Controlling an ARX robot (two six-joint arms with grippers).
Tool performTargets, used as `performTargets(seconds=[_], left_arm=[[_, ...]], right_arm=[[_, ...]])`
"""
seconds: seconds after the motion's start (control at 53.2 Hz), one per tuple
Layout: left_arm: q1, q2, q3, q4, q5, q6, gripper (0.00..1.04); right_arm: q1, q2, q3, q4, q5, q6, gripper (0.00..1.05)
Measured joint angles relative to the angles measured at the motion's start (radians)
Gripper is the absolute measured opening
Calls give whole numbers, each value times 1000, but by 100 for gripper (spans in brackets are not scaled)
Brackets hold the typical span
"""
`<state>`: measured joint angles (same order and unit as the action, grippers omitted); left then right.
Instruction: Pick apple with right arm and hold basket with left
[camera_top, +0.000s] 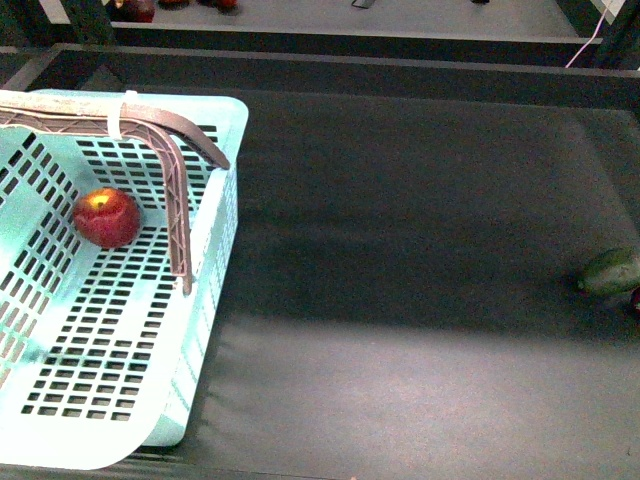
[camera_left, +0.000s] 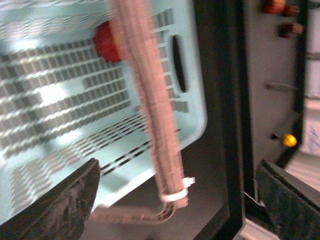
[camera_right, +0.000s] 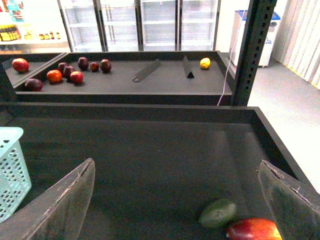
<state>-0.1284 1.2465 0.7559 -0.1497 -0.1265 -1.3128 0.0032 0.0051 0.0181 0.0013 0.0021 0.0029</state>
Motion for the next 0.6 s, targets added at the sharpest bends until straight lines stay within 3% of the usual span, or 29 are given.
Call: performTargets(seconds=[0.019, 0.113, 0.188, 0.282, 0.451, 0.602], left_arm=[[1, -5, -24, 56, 2, 60, 90], [15, -55, -279, 627, 26, 583, 70], [34, -123, -401, 889, 34, 979, 52], [50, -193, -467, 922, 50, 1188, 32], [114, -284, -563, 910, 122, 1277, 3], [125, -406, -634, 859, 126, 1295, 3]], right_arm=[[0, 0, 0, 0, 0, 0, 96], [0, 0, 0, 0, 0, 0, 96], [0, 0, 0, 0, 0, 0, 96], [0, 0, 0, 0, 0, 0, 96], [0, 0, 0, 0, 0, 0, 96], [0, 0, 0, 0, 0, 0, 96]])
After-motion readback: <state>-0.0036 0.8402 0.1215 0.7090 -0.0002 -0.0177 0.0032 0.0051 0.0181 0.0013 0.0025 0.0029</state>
